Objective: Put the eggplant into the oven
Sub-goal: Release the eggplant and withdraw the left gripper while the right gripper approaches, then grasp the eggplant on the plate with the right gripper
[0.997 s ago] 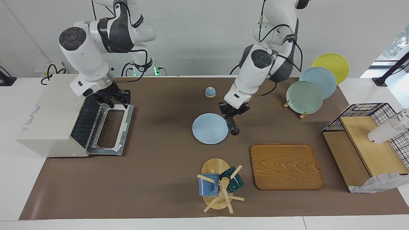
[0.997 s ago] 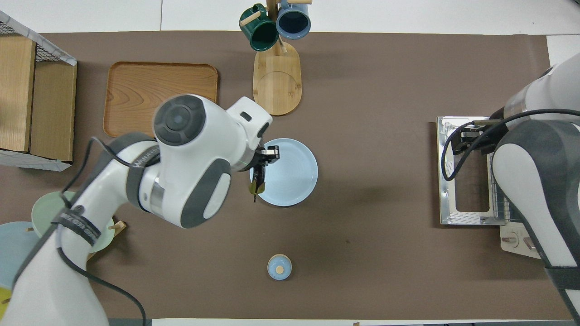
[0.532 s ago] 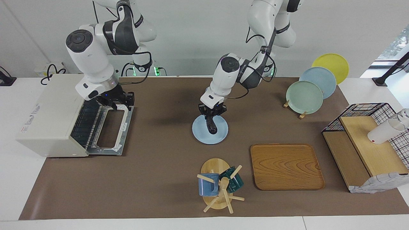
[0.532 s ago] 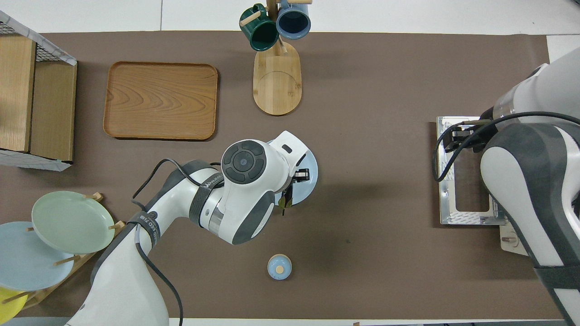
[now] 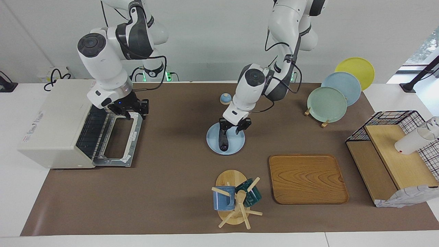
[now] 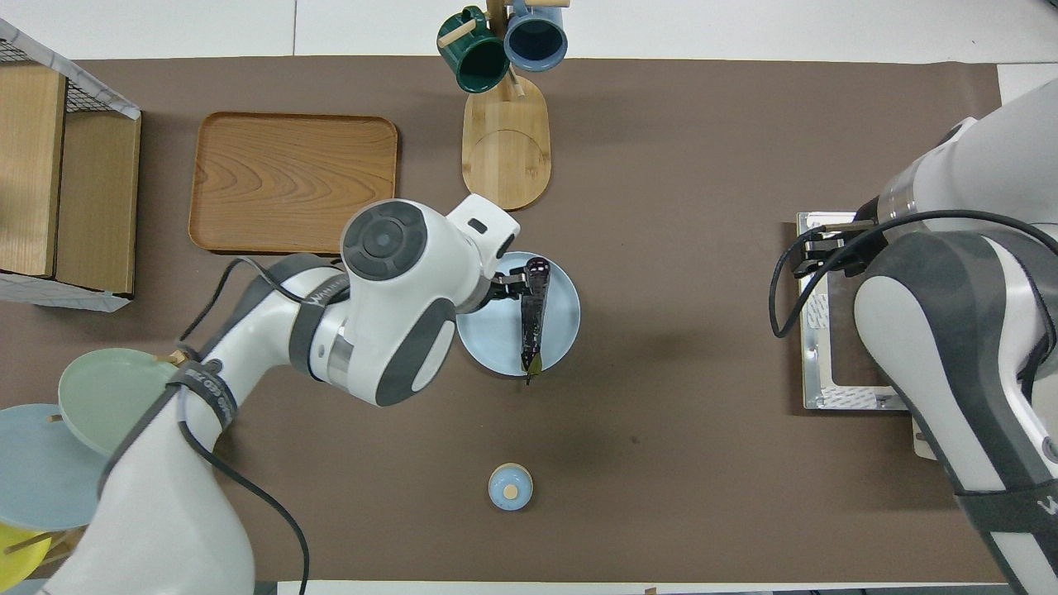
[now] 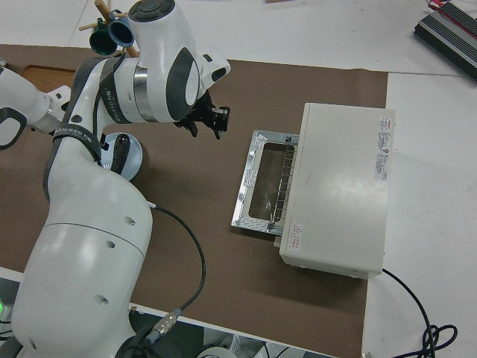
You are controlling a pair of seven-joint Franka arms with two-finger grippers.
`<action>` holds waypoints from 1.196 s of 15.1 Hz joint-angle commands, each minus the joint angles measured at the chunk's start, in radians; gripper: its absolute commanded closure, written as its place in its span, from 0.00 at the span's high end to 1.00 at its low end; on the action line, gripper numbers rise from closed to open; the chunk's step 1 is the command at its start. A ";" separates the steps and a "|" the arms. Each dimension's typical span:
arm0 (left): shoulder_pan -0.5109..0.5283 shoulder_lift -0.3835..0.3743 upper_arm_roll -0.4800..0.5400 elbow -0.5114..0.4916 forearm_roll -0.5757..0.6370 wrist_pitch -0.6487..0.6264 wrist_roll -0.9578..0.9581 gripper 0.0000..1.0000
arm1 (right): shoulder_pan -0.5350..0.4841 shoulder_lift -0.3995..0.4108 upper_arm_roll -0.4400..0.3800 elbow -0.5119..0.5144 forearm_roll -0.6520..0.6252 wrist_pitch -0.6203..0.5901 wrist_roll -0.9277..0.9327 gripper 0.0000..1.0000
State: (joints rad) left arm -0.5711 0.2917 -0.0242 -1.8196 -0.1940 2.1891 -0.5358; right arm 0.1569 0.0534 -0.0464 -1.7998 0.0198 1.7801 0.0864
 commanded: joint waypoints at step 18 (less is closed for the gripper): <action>0.473 -0.222 -0.002 0.175 0.185 -0.541 0.522 1.00 | 0.605 0.448 0.010 0.193 -0.083 0.477 0.555 0.51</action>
State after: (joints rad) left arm -0.1162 0.1162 -0.0166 -1.6243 -0.0468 1.6931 -0.0396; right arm 0.7736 0.5460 -0.0399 -1.5107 -0.0501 2.1876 0.6492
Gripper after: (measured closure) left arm 0.000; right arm 0.485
